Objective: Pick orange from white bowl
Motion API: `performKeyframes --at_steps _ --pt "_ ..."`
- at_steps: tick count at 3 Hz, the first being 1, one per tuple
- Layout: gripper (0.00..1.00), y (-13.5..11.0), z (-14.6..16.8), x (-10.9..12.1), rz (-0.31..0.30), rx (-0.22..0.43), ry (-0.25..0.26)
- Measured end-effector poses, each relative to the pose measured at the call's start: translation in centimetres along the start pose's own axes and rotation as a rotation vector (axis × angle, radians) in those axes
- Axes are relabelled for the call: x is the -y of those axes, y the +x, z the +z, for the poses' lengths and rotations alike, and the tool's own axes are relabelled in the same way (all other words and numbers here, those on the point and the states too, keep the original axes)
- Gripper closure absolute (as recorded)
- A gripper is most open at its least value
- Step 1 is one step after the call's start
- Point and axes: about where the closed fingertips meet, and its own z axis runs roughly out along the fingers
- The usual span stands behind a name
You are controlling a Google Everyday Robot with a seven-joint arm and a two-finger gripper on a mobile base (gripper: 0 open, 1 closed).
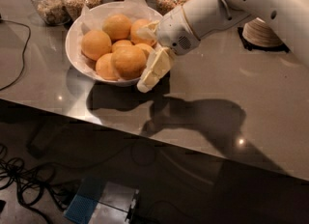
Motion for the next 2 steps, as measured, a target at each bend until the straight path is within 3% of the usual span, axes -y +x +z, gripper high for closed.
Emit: performKeyframes --at_steps 2 --pt "0.00 0.42 0.65 1.37 -0.052 -0.050 -0.020"
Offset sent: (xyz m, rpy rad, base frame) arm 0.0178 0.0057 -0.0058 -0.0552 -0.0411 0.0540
